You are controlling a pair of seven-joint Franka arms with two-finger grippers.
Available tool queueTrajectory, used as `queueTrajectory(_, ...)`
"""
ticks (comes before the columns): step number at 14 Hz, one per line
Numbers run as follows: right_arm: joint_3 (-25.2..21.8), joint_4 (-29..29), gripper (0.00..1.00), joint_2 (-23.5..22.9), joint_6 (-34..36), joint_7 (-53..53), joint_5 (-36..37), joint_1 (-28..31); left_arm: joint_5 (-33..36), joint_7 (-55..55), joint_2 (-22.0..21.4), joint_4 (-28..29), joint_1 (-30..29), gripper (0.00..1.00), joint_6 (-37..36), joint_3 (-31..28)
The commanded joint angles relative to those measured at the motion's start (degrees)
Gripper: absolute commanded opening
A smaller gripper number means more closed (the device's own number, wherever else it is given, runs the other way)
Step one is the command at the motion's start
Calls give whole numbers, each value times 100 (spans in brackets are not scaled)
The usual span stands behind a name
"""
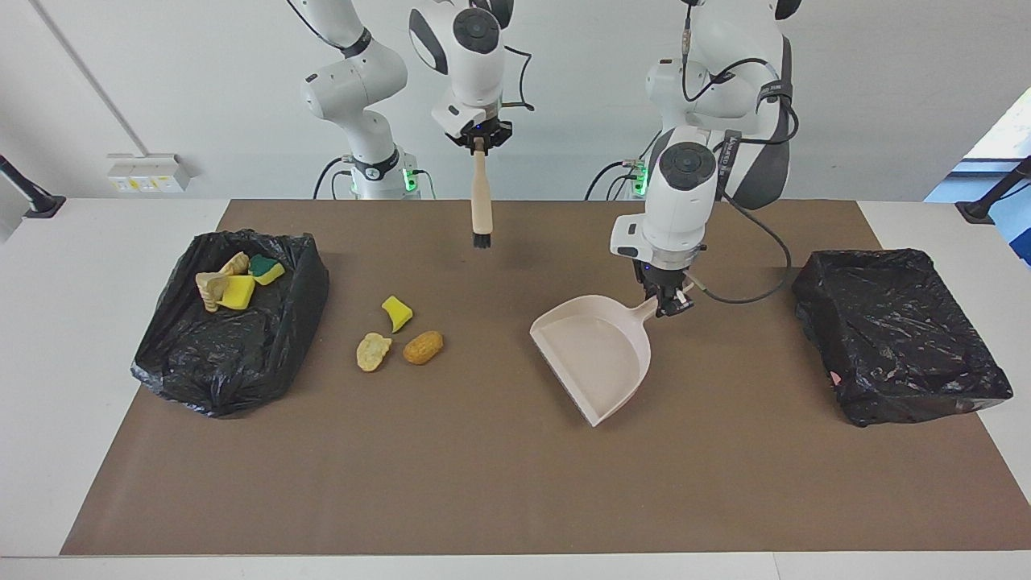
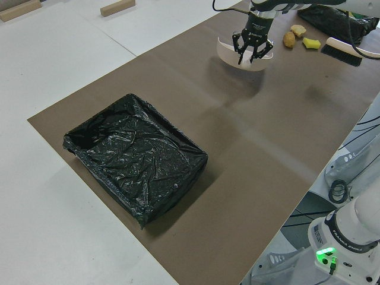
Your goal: Sweep and dump trash in bin
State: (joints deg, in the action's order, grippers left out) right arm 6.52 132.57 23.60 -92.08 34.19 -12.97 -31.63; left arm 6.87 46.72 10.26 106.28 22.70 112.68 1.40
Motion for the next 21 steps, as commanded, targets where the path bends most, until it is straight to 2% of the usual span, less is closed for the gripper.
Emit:
queueTrajectory(1,103,-398,0,-205,165,-1033,652,1190,95,820,-191,340,-47,0,158,53)
queueTrajectory(3,86,-836,0,-731,7,-1754,1364,1727,147,821,-252,577,50,0,473,62)
queueTrajectory(4,86,-1030,0,-1056,-37,-1888,1881,1834,287,803,-261,630,172,0,570,53)
queueTrajectory(6,69,-1216,0,-1628,-553,-1994,2840,1975,350,786,-244,648,191,0,589,71)
queueTrajectory(8,69,-1304,0,-2086,-985,-2091,3142,2326,350,759,-191,779,287,0,632,89)
queueTrajectory(10,60,-1304,0,-2420,-1310,-2039,3318,2406,341,646,-243,929,366,0,659,89)
queueTrajectory(14,86,-1103,0,-2632,-1742,-1907,3143,2609,341,-39,-358,1271,524,0,826,89)
queueTrajectory(19,104,-1093,0,-2984,-1856,-1968,1546,2399,367,-41,-375,1307,542,0,791,89)
queueTrajectory(21,112,-1181,0,-3142,-1901,-1977,948,2136,393,-41,-410,1325,621,0,747,80)
